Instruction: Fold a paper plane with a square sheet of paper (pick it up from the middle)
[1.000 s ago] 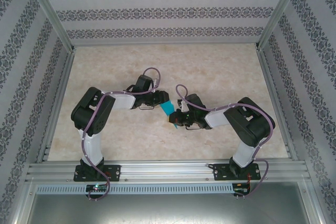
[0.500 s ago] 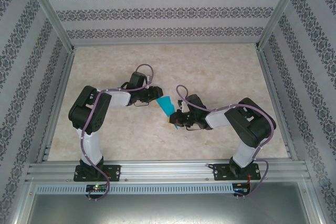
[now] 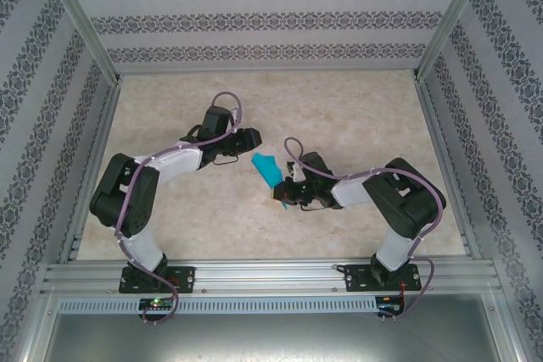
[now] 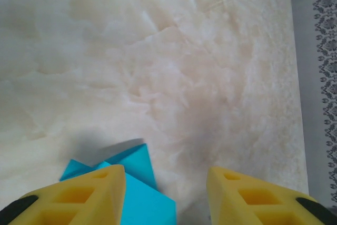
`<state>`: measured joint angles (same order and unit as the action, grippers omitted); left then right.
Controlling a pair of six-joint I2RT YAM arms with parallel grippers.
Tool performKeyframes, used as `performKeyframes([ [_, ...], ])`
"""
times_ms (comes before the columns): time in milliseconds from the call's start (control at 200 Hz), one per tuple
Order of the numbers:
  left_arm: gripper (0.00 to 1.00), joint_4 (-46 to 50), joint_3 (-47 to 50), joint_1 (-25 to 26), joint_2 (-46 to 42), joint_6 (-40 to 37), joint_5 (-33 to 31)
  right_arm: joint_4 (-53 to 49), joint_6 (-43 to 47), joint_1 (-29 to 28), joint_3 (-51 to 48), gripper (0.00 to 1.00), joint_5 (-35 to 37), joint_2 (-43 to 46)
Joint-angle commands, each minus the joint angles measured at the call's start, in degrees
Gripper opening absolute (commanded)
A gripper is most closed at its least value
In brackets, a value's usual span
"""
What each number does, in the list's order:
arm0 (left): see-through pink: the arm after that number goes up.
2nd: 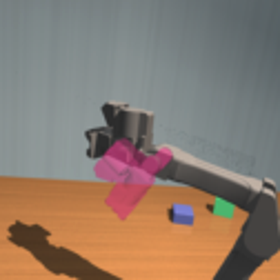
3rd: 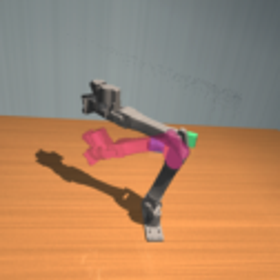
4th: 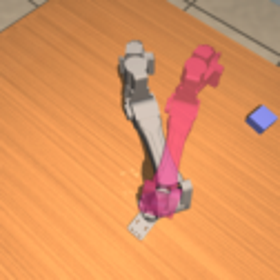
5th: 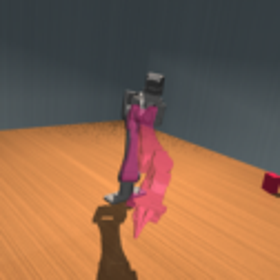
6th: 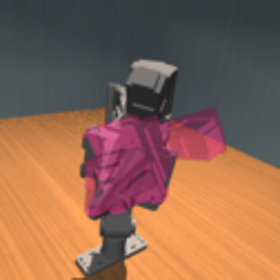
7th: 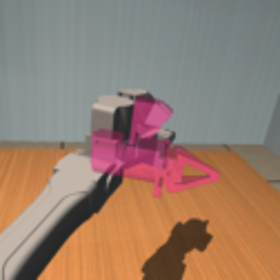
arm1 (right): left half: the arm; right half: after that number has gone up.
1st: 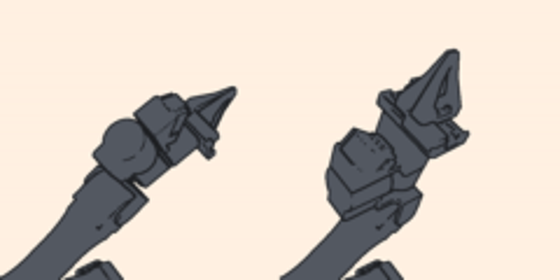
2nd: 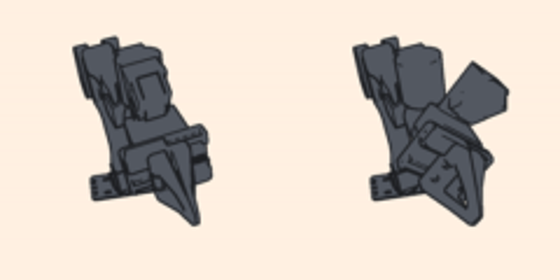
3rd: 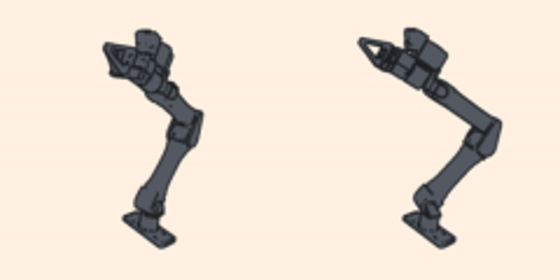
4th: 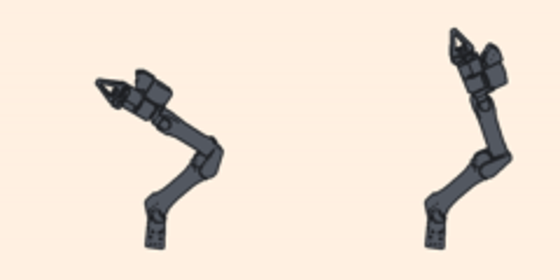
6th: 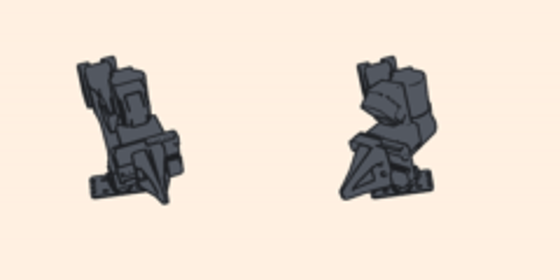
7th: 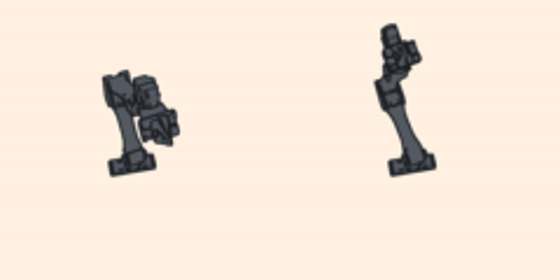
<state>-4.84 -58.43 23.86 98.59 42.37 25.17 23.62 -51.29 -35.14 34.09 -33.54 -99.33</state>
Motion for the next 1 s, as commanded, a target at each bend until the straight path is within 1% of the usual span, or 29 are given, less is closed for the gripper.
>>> performKeyframes([
  [0,0.46,7.4,-0.8,3.7,-0.7,0.7,-5.0,-2.1,-0.4,-0.9,1.5,0.0,-0.9,1.9],
  [65,0.46,10.1,-1.2,5.4,-0.9,1.3,-8.2,-0.9,-0.2,-1.1,1.4,0.02,-1.7,4.4],
  [135,0.47,12.9,-2.0,7.4,-1.5,2.4,-11.9,-2.0,1.1,-0.8,0.2,0.09,0.4,9.8],
  [230,0.48,16.6,-3.5,10.0,-1.8,2.4,-16.0,-10.1,4.8,0.5,-0.2,0.11,5.5,17.5],
  [265,0.48,18.4,-4.4,10.7,-1.6,2.6,-17.4,-13.8,6.1,1.5,-0.1,0.13,7.5,19.8],
  [320,0.5,21.3,-6.1,11.9,-1.1,2.9,-19.5,-19.2,7.9,2.9,0.1,0.13,11.6,22.6],
  [390,0.52,23.4,-7.9,13.5,-0.4,3.5,-21.5,-22.1,8.7,5.3,-0.9,0.14,14.5,25.4],
  [430,0.56,24.2,-8.6,14.2,-0.1,3.9,-22.5,-21.6,8.4,6.8,-2.2,0.15,14.3,26.4],
  [450,0.57,24.9,-9.0,14.6,0.2,4.2,-23.2,-21.3,8.2,7.4,-2.7,0.17,13.9,26.8],
  [490,0.58,26.3,-10.1,15.4,0.7,4.9,-24.3,-20.9,7.7,8.5,-3.6,0.19,13.7,27.4],
  [570,0.59,29.2,-12.6,17.0,2.1,6.7,-26.4,-20.8,7.3,9.3,-5.0,0.19,14.5,28.4],
  [624,0.61,30.7,-14.6,18.1,3.8,7.6,-26.7,-20.2,6.9,9.6,-6.0,0.2,15.3,28.9],
  [679,0.62,33.5,-17.4,19.2,5.9,8.2,-27.9,-19.5,6.5,9.8,-6.8,0.23,15.5,29.2],
  [869,0.62,47.0,-27.1,21.6,12.6,11.2,-34.8,-18.3,5.6,10.0,-8.3,0.23,15.0,29.7],
  [999,0.61,51.5,-30.9,22.0,15.0,12.6,-37.1,-16.6,4.9,10.0,-9.5,0.24,14.8,29.7],
])
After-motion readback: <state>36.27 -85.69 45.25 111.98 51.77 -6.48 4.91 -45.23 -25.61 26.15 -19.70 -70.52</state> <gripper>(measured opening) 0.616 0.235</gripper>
